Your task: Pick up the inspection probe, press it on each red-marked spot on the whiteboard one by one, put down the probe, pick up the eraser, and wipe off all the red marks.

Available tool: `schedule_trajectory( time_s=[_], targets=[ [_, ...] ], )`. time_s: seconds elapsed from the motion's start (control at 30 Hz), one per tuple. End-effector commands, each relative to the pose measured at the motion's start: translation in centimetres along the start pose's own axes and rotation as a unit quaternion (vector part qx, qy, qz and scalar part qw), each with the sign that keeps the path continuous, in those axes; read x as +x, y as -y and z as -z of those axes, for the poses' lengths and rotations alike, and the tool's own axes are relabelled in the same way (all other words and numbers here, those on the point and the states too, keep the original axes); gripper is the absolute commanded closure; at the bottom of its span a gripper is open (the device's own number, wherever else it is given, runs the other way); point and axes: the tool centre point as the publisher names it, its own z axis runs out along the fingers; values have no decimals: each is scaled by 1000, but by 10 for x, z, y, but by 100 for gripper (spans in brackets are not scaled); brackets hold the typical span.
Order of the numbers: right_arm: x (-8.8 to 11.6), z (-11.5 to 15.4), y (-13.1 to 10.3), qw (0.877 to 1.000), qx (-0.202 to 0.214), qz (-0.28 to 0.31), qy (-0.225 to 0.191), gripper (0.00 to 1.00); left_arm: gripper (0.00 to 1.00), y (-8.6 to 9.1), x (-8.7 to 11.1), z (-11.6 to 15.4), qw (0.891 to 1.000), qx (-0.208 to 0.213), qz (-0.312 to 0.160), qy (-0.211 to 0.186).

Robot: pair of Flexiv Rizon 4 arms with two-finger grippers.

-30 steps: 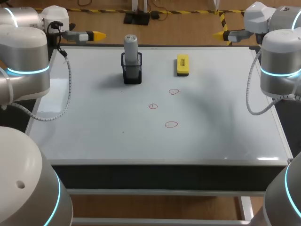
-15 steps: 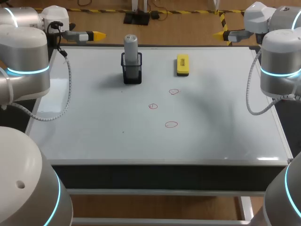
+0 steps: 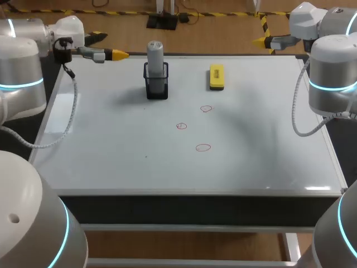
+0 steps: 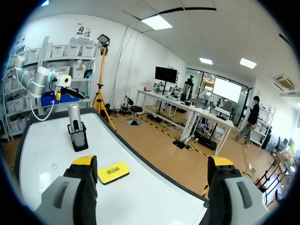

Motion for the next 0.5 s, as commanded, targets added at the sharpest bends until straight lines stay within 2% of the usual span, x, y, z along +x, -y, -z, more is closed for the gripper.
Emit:
schedule_trajectory(
  time_s=[0.03,0.23,0.3,0.43,0.5],
  targets=[
    [0,0,0,1000,0,0,0,0,0,-7,-5,-10,993,26,-20,-110],
    [0,0,0,1000,0,0,0,0,0,-10,0,-30,985,23,-53,-160],
    [0,0,0,1000,0,0,0,0,0,-10,1,-36,984,25,-56,-165],
    [0,0,0,1000,0,0,0,0,0,-10,2,-47,981,39,-64,-176],
    [0,0,0,1000,0,0,0,0,0,-10,4,-54,977,51,-63,-195]
  ],
)
